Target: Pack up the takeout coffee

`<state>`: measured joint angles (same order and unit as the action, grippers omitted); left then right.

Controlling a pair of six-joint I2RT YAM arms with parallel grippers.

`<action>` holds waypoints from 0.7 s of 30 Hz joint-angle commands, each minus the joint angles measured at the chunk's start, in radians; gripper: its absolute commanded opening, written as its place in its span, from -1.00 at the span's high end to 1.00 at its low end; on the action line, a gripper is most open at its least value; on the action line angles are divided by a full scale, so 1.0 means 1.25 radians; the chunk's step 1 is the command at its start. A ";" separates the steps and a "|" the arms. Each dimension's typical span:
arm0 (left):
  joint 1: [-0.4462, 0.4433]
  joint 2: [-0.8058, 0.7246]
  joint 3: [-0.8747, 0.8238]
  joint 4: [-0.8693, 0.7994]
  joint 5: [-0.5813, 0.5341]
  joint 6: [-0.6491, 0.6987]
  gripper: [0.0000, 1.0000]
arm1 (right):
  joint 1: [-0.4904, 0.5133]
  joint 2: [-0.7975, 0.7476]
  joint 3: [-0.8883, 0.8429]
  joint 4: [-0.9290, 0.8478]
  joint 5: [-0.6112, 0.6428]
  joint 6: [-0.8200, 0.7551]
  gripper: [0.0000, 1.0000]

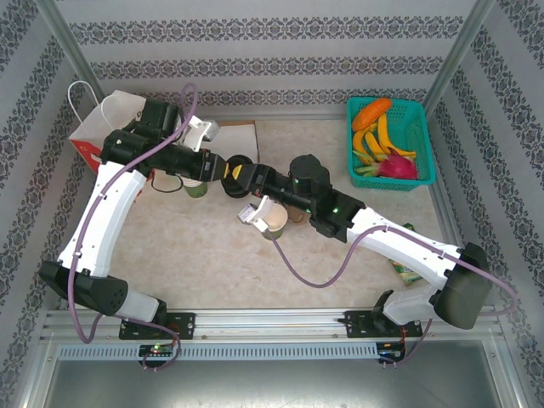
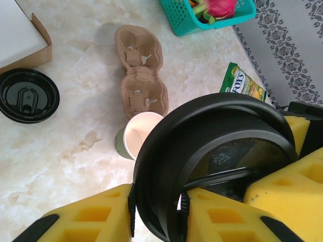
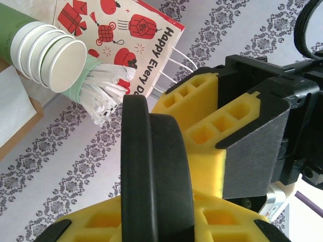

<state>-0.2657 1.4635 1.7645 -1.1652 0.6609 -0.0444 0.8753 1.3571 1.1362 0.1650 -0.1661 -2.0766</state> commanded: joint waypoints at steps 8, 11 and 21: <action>-0.062 0.032 0.053 -0.047 -0.041 0.037 0.62 | 0.013 0.009 0.025 0.020 -0.009 -0.209 0.77; -0.063 0.031 0.054 -0.048 -0.057 0.037 0.74 | 0.013 0.008 0.021 0.019 -0.006 -0.208 0.77; -0.063 0.013 0.057 -0.020 -0.110 0.031 1.00 | 0.016 0.004 0.006 0.013 0.012 -0.182 0.65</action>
<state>-0.3237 1.4956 1.8099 -1.1904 0.5617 -0.0250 0.8799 1.3590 1.1362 0.1596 -0.1566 -2.0800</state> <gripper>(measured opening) 0.064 0.221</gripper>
